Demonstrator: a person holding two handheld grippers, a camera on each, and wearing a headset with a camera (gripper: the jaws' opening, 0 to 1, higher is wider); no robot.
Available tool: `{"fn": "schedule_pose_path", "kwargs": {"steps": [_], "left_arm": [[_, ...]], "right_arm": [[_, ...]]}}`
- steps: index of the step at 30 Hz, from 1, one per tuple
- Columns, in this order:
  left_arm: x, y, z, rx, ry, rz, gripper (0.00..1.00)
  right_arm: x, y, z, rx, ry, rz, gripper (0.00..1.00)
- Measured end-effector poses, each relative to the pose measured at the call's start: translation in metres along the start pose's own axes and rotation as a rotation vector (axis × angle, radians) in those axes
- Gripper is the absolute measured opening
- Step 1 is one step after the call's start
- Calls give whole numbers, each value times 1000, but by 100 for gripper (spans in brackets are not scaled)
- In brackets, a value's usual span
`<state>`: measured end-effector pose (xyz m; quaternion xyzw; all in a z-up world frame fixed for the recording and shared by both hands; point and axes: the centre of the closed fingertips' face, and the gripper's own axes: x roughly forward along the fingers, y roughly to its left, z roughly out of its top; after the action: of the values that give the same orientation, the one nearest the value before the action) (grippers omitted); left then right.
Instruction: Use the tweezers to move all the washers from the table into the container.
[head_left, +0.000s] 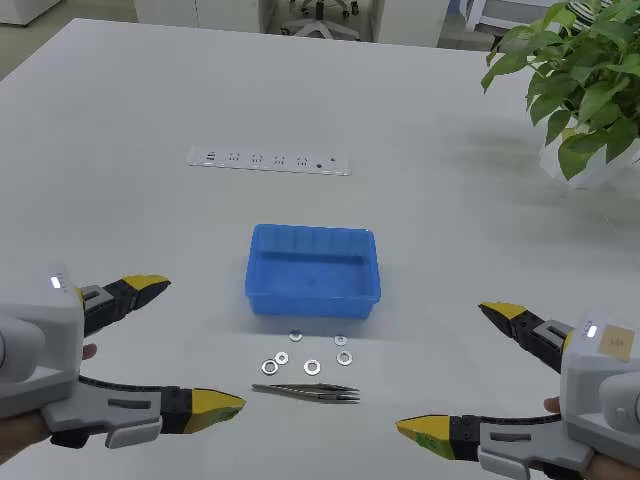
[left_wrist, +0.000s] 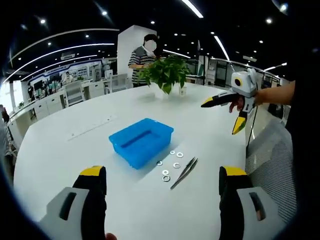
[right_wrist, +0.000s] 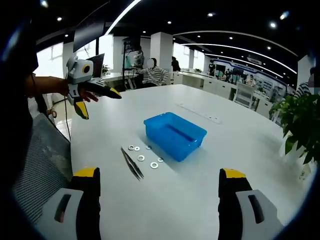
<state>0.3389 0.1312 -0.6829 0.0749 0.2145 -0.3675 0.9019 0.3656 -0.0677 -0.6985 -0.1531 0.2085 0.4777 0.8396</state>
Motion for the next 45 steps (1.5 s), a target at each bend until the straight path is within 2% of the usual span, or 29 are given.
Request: {"fn": "schedule_pose_path", "kwargs": {"steps": [45], "left_arm": [[0,1,5,7,-16,-12,99]], "right_arm": [[0,-2,3,1,-9,-4,99]]}}
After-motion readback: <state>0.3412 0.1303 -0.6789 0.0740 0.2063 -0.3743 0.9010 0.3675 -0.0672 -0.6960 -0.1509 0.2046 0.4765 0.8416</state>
